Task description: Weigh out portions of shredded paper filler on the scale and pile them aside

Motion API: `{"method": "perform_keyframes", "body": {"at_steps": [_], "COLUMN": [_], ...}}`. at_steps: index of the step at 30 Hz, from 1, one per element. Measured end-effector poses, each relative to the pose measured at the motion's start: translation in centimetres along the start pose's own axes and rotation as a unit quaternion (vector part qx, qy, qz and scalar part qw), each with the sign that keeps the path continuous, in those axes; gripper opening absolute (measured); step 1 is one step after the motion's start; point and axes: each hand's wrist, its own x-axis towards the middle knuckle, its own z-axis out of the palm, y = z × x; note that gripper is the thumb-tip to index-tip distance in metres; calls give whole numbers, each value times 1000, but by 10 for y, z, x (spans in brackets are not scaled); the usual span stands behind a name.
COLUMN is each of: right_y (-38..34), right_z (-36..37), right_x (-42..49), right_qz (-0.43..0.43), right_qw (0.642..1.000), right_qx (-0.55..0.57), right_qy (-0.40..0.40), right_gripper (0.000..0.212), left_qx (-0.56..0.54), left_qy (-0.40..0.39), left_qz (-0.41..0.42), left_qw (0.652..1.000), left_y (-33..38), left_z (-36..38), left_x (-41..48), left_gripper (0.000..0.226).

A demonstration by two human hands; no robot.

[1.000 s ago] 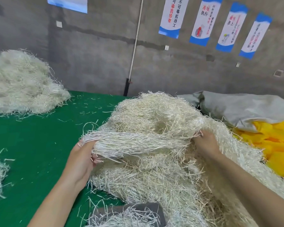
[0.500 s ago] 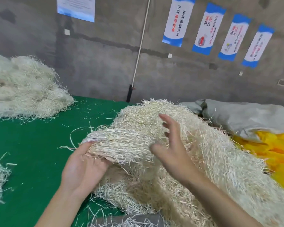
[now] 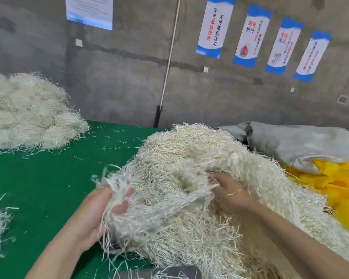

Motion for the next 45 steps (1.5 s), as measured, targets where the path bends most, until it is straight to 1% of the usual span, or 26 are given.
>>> {"method": "perform_keyframes", "body": {"at_steps": [1, 3, 5, 7, 9, 12, 13, 14, 16, 17, 20, 23, 25, 27, 29, 30, 31, 33, 34, 35, 37, 38, 39, 41, 43, 45], "right_y": [-1, -6, -15, -26, -28, -22, -18, -11, 9, 17, 31, 11, -12, -39, -69, -85, -101, -128, -137, -143, -150, -151, -150, -145, -140, -131], "right_z": [-5, -10, -9, -6, -4, -3, -4, -7, -14, -18, -23, -23, -32, -54, -79, -89, -94, -86, -75, -60, -27, -11, 4, 21, 22, 15], "right_x": [2, 1, -1, -1, 3, 5, 4, 3, 5, 3, -5, -17, -26, -37, -52, -60, -70, -84, -89, -92, -95, -96, -95, -94, -97, -99], "right_qz": [28, 63, 46, 19, 5, -12, -37, -62, -61, -38, 9, -11, -30, -46, -9, 0, -17, -124, -178, -212, -227, -227, -234, -249, -243, -221], "right_qw": [998, 989, 983, 979, 981, 991, 995, 992, 966, 958, 966, 991, 996, 975, 926, 913, 917, 937, 946, 956, 966, 965, 963, 960, 960, 961], "right_qx": [49, 127, 174, 191, 174, 108, 42, -70, -246, -282, -260, -132, -65, -151, -281, -328, -348, -321, -269, -201, -97, -74, -53, 31, 107, 155], "right_qy": [23, 34, 39, 65, 85, 83, 83, 80, 57, 38, 7, -3, -44, -159, -253, -243, -194, -52, -7, -8, -75, -105, -123, -120, -89, -55], "right_gripper": [46, 46, 45, 49, 58, 60, 56, 51, 53, 58, 67, 73, 68, 70, 82, 90, 93, 90, 89, 91, 99, 96, 85, 42, 9, 5], "left_qx": [79, 199, 251, 337, 401, 480, 483, 474, 383, 308, 162, 124, 113, 125, 134, 143, 156, 173, 182, 195, 224, 242, 262, 266, 243, 231], "left_qy": [-38, -79, -131, -144, -125, -33, -5, 18, 68, 105, 186, 182, 176, 170, 166, 164, 162, 164, 163, 160, 145, 136, 127, 100, 48, -14], "left_qz": [45, 99, 85, 50, 41, 84, 105, 123, 159, 191, 220, 190, 182, 179, 173, 176, 179, 192, 207, 227, 257, 266, 272, 275, 257, 248], "left_qw": [995, 972, 955, 929, 907, 873, 870, 872, 907, 926, 944, 957, 961, 961, 961, 960, 958, 952, 947, 941, 929, 923, 917, 918, 934, 941], "left_y": [12, 33, 49, 55, 53, 57, 59, 63, 76, 82, 92, 88, 86, 84, 83, 84, 87, 94, 97, 100, 105, 106, 106, 109, 114, 119], "left_z": [14, 34, 55, 68, 75, 75, 70, 66, 52, 43, 25, 31, 38, 41, 41, 42, 44, 51, 56, 61, 74, 79, 83, 86, 84, 78], "left_x": [-16, -34, -55, -66, -70, -70, -69, -69, -71, -75, -81, -78, -76, -75, -75, -77, -79, -87, -93, -101, -118, -125, -132, -143, -150, -157], "left_gripper": [36, 55, 77, 92, 95, 81, 74, 65, 52, 50, 51, 36, 29, 33, 45, 48, 49, 44, 40, 34, 35, 45, 57, 66, 62, 57]}}
